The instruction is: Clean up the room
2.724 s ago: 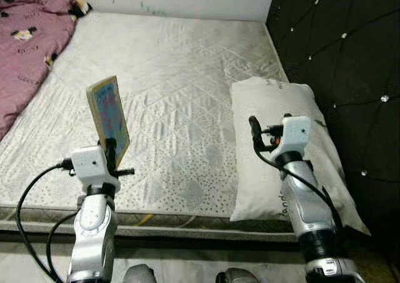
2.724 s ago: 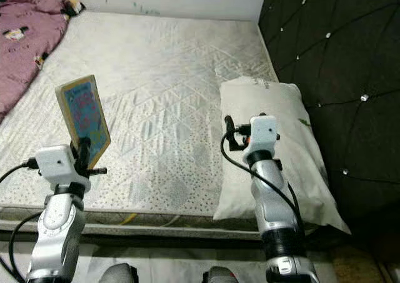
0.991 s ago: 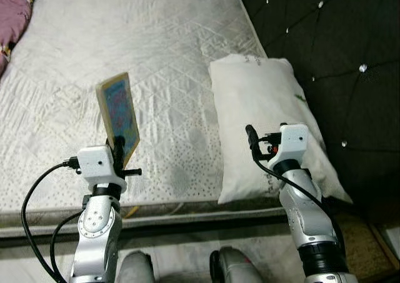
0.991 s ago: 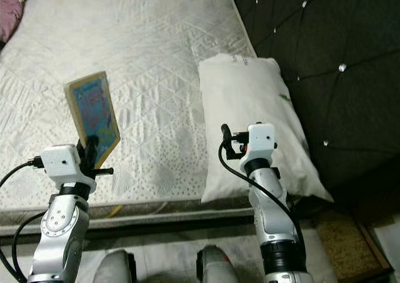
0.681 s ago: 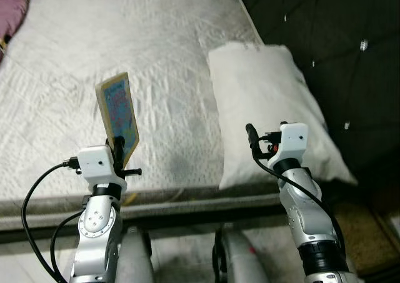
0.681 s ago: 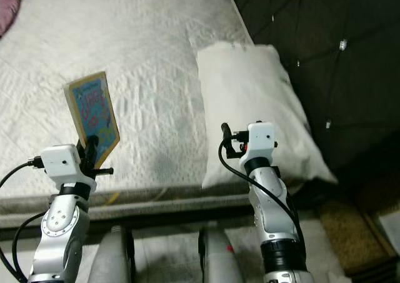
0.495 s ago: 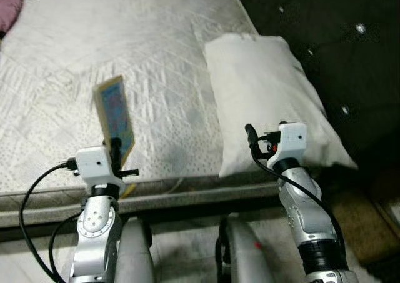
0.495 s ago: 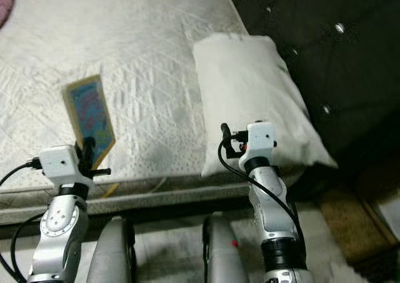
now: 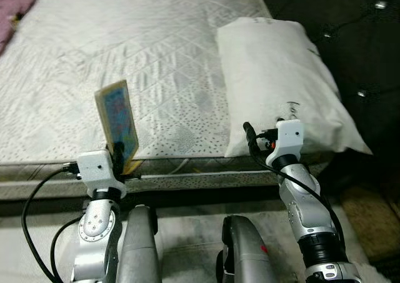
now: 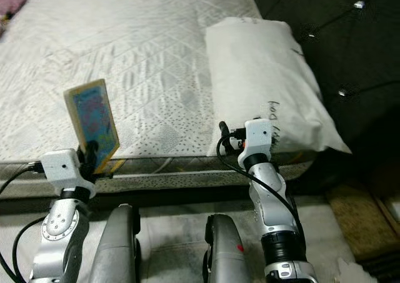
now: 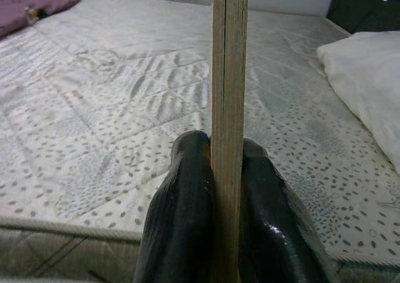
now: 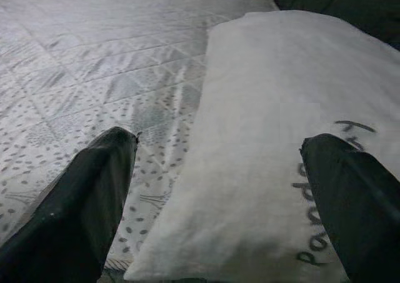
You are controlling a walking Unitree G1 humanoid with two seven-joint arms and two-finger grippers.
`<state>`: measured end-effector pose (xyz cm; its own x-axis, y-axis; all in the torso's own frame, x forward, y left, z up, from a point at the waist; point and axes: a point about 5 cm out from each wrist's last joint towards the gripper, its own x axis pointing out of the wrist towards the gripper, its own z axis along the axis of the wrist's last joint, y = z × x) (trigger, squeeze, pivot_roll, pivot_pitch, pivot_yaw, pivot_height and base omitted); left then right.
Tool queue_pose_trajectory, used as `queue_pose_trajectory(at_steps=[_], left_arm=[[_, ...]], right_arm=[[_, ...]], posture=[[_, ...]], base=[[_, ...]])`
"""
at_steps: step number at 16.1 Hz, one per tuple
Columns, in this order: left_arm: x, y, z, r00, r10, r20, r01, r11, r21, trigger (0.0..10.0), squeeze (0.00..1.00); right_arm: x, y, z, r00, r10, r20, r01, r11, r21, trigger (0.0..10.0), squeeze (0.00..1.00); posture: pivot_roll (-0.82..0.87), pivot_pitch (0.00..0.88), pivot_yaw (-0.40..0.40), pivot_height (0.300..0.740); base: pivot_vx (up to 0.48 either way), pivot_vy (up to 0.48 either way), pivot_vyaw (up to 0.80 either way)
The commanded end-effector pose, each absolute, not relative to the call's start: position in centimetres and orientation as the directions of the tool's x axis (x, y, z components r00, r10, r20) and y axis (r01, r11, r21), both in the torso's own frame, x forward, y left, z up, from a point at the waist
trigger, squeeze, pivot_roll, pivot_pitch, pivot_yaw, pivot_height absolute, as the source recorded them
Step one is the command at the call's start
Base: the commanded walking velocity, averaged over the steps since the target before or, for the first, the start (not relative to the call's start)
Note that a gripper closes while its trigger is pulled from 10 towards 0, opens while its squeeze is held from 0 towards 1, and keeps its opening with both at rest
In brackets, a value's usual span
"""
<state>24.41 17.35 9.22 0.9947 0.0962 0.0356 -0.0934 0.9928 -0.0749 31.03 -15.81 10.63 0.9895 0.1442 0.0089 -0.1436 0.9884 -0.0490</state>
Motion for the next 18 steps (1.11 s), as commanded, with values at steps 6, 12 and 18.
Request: queue_pose_trajectory(at_steps=[6, 12, 18], left_arm=[[24.68, 16.92, 10.49, 0.993, 0.068, 0.093, -0.060, 0.994, -0.087, 10.0, 0.00], [24.77, 16.77, 10.31, 0.995, 0.052, 0.079, -0.045, 0.995, -0.088, 10.0, 0.00], [25.02, 16.51, 10.66, 0.994, 0.038, 0.098, -0.029, 0.995, -0.094, 10.0, 0.00]], right_arm=[[31.10, -15.77, 10.65, 0.988, 0.155, 0.015, -0.154, 0.987, -0.055, 10.0, 0.00], [31.14, -15.72, 10.64, 0.987, 0.156, 0.022, -0.155, 0.986, -0.054, 10.0, 0.00], [31.14, -15.95, 10.48, 0.988, 0.153, 0.014, -0.152, 0.987, -0.054, 10.0, 0.00]], posture=[[-0.02, 0.165, -0.033, 0.615], [-0.02, 0.166, -0.032, 0.607], [-0.03, 0.166, -0.030, 0.598]], base=[[0.329, 0.000, 0.00], [0.146, 0.000, 0.00], [0.052, 0.000, 0.00]])
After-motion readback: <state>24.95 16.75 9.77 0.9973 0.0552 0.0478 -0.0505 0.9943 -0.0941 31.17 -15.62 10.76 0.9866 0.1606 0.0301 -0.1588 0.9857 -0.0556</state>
